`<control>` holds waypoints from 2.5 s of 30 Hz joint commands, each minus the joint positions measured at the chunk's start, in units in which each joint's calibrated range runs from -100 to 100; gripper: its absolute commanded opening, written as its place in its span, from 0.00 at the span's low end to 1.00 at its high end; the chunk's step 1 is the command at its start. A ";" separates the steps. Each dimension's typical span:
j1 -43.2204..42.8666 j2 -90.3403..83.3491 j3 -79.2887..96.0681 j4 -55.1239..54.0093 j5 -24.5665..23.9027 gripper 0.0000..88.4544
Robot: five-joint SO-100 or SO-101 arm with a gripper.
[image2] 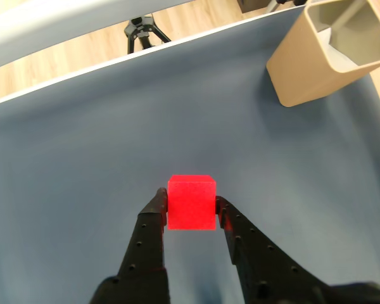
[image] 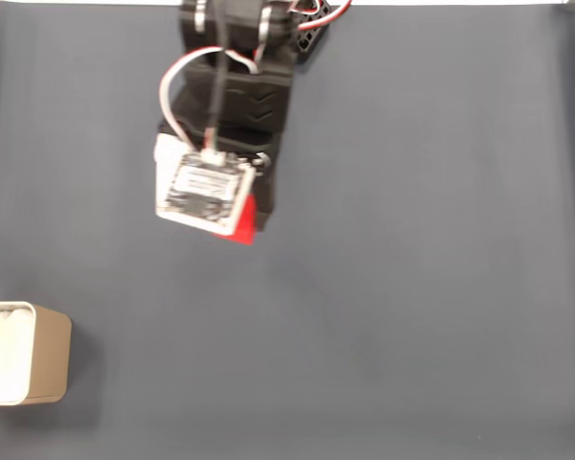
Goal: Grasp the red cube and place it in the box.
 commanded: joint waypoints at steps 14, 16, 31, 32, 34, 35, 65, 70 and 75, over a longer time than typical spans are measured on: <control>5.88 11.97 -20.69 0.45 0.15 0.01; 6.23 13.45 -23.15 0.78 0.10 0.01; 8.86 22.28 -36.93 1.92 0.24 0.02; 9.00 22.98 -37.75 1.92 0.24 0.02; 9.43 24.36 -39.58 1.92 0.34 0.02; 9.71 25.14 -40.58 1.92 0.34 0.02; 16.60 43.95 -63.57 1.02 0.78 0.01; 17.17 46.55 -67.04 1.02 0.68 0.01; 18.02 48.89 -69.69 1.02 0.88 0.01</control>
